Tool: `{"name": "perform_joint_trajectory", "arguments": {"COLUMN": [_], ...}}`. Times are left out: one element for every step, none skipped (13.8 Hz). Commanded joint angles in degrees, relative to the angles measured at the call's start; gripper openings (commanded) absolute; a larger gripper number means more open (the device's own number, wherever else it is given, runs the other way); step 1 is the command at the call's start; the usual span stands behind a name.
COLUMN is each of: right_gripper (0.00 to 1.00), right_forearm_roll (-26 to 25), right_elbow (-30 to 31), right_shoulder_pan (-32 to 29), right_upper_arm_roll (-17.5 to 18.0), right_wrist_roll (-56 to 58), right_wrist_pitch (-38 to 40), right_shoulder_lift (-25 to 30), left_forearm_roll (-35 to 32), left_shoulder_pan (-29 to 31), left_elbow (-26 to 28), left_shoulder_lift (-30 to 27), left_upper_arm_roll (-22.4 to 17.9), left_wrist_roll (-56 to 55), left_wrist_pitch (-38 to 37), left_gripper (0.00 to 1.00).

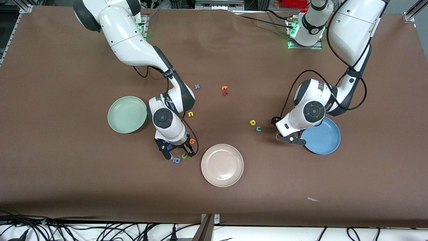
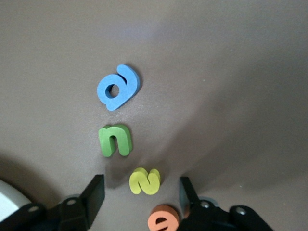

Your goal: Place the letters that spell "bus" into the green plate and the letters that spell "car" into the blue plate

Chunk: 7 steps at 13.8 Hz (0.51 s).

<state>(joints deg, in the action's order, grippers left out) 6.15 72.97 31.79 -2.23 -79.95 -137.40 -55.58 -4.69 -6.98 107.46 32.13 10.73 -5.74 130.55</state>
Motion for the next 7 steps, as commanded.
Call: {"name": "perform_joint_trajectory", "arguments": {"right_gripper": [0.33, 0.29, 0.28, 0.24, 0.21, 0.21, 0.21], "right_forearm_roll": [0.3, 0.2, 0.2, 0.2, 0.3, 0.2, 0.1], "right_elbow": [-2.0, -1.9, -1.8, -1.8, -1.8, -1.9, -2.0], "right_shoulder_pan": [0.3, 0.3, 0.2, 0.3, 0.2, 0.2, 0.2], "right_upper_arm_roll": [-0.3, -0.3, -0.3, -0.3, -0.3, -0.4, -0.6], "right_wrist_roll": [-0.3, -0.2, 0.1, 0.0, 0.0, 0.1, 0.1], "right_wrist_pitch": [0.7, 0.7, 0.7, 0.8, 1.3, 3.1, 5.2], "right_shoulder_lift": [-1.4, -1.4, -1.5, -1.4, -0.9, -0.6, 0.3], "left_forearm_roll": [0.5, 0.8, 0.8, 0.4, -0.1, -0.8, -2.2], "left_shoulder_pan": [0.5, 0.5, 0.5, 0.4, -0.2, -0.9, -0.9], "left_elbow": [1.4, 2.6, 3.5, 4.1, 5.6, 8.0, 10.5], "left_shoulder_lift": [-2.4, -3.4, -4.2, -4.3, -4.5, -4.6, -4.6], "left_upper_arm_roll": [0.4, 0.3, 0.3, 0.3, 0.3, 0.2, 0.1], "left_wrist_roll": [8.2, 12.9, 17.0, 19.2, 19.9, 20.0, 20.2], "left_wrist_pitch": [1.1, 1.3, 1.4, 2.2, 4.8, 8.3, 11.4], "left_gripper": [1.0, 1.0, 1.0, 1.0, 1.0, 1.0, 1.0]}}
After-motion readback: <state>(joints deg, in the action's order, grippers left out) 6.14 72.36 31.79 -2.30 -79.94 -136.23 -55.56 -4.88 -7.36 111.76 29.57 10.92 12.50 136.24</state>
